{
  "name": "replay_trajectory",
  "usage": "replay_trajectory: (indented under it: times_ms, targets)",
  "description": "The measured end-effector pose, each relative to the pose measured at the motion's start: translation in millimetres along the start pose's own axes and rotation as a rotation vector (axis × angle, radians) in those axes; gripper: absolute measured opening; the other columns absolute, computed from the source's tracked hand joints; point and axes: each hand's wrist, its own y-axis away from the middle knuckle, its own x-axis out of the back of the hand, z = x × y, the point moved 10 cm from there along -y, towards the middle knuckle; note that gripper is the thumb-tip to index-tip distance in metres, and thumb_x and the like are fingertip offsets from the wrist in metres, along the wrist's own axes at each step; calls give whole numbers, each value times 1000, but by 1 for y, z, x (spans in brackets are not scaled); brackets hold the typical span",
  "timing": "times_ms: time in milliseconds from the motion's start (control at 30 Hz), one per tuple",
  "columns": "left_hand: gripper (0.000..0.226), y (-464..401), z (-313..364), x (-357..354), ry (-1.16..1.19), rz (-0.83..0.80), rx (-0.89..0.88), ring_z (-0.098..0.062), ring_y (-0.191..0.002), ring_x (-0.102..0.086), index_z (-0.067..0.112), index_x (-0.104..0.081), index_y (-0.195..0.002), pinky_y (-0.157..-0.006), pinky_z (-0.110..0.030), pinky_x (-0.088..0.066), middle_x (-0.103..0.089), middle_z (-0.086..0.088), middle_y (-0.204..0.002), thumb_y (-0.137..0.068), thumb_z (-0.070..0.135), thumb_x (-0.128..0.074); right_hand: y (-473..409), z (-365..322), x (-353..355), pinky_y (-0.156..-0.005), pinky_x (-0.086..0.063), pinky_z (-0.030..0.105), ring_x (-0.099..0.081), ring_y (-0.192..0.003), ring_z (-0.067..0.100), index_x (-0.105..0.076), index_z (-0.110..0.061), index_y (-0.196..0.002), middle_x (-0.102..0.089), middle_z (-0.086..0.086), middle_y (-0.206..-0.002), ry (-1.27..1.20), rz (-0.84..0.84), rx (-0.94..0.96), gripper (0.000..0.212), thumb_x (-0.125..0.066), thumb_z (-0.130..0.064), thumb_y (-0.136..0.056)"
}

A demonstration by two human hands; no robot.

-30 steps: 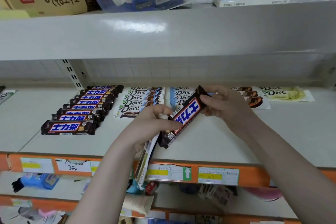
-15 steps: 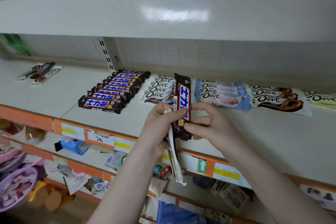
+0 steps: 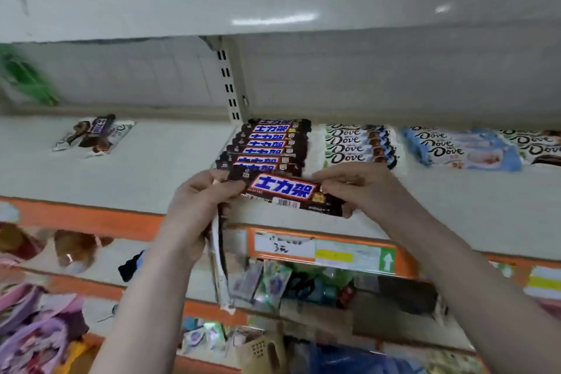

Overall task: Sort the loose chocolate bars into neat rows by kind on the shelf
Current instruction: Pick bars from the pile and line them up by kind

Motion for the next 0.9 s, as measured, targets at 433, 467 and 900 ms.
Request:
replay_trajectory:
  times_ms: [433,467,900]
  targets:
    - [9,-71,5,74,-621,-42,-135,-16,-55,-47,5,-66,-75,-52,-25,-31,-54,-2,-55,-73,11,-71,-25,-5,-64,-73,-43,16,-59,-87,7,-71,-21,-91,-66,-9,-93,330,263,-20,20,-72,-10,-75]
    - [9,-72,5,71,-659,-47,-140,-14,-56,-48,5,-66,-76,-52,-25,-32,-55,-1,-58,-73,12,-71,-25,-5,-63,-73,-42,15,-58,-88,8,-71,-21,-92,-65,-9,-93,363,277,-16,21,-71,-9,-75]
    - [6,-87,9,59,-708,-110,-151,-13,-67,-52,12,-63,-77,-58,-25,-37,-58,2,-70,-75,15,-67,-28,-7,-62,-74,-35,17,-51,-89,11,-68,-25,-97,-57,0,-99,579,372,13,26,-72,-13,-74]
